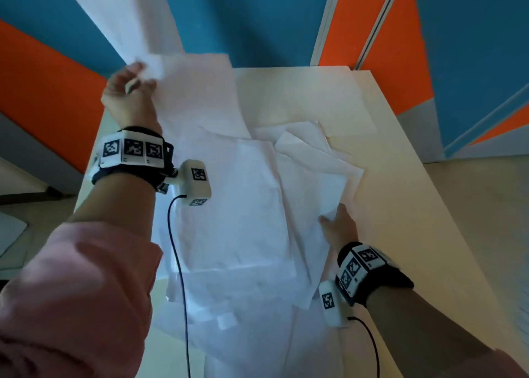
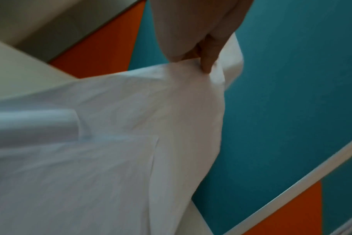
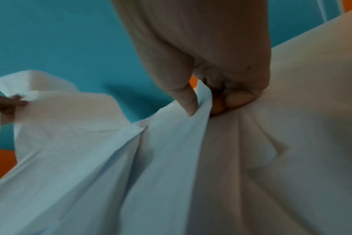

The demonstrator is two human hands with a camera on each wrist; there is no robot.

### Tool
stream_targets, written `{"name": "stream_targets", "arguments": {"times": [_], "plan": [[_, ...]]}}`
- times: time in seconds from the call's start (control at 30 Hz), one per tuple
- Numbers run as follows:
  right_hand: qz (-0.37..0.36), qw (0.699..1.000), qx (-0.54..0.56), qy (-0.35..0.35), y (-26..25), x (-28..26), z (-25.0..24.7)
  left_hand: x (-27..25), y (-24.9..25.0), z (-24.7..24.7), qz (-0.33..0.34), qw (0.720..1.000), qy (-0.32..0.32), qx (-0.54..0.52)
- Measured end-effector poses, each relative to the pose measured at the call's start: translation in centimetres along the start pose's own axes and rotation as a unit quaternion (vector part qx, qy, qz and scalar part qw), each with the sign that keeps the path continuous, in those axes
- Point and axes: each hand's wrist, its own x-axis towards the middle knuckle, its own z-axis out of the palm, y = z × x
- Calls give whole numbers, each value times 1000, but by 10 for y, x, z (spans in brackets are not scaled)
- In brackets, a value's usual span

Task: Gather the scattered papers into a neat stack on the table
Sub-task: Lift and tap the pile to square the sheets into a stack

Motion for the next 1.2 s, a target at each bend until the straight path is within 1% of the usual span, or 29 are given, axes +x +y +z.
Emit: {"name": "stream_targets", "arguments": {"times": [0.07, 0.1, 0.13, 0.17, 0.2, 0.23, 0.27, 0.3, 0.33, 0.37, 0.47, 0.53, 0.6, 0.63, 0.7, 0.77, 0.83, 0.9, 1.0, 1.1, 1.17, 1.2], "plan": [[-1, 1000, 8, 5, -2, -4, 3, -6, -17, -8, -59, 997, 22, 47], [-9, 1000, 5, 26, -3, -7, 4, -9, -27, -16, -92, 992, 41, 71], [-25, 997, -17, 67, -6, -10, 4, -11, -37, -24, -114, 987, 61, 97], [-51, 990, -54, 119, -9, -14, 5, -11, -46, -33, -124, 982, 62, 128], [-88, 979, -90, 162, -13, -19, 6, -13, -53, -39, -133, 976, 39, 166], [-134, 968, -113, 181, -17, -25, 8, -14, -57, -45, -156, 970, 11, 188], [-179, 959, -127, 177, -21, -31, 12, -15, -62, -51, -184, 963, 4, 195], [-217, 952, -141, 164, -24, -37, 18, -13, -65, -58, -199, 961, 19, 189], [-240, 945, -158, 154, -25, -40, 24, -13, -63, -64, -203, 963, 48, 168], [-247, 941, -179, 148, -26, -43, 29, -11, -62, -70, -211, 963, 67, 151], [-209, 938, -249, 118, -31, -51, 37, -11, -56, -88, -234, 957, 52, 165], [-210, 930, -286, 97, -29, -52, 40, -12, -56, -96, -216, 954, 48, 201], [-226, 922, -308, 58, -26, -51, 43, -13, -50, -97, -163, 953, 35, 251], [-226, 922, -314, 30, -24, -50, 45, -12, -45, -96, -132, 957, 39, 257], [-215, 928, -305, -14, -20, -48, 47, -7, -31, -92, -78, 968, 61, 231], [-212, 931, -297, -21, -19, -46, 48, 0, -15, -90, -66, 975, 98, 191], [-211, 932, -294, -20, -20, -46, 48, 4, -3, -91, -82, 981, 128, 123], [-207, 934, -290, -23, -21, -46, 48, 6, 10, -91, -74, 986, 143, 52], [-207, 935, -288, -25, -22, -46, 49, 7, 37, -87, -28, 990, 134, -37], [-203, 934, -292, -25, -22, -45, 50, 11, 61, -83, 8, 983, 115, -144], [-200, 935, -293, -29, -22, -45, 50, 15, 70, -81, -2, 977, 96, -189], [-199, 935, -292, -30, -21, -45, 50, 16, 74, -80, -22, 981, 78, -176]]}}
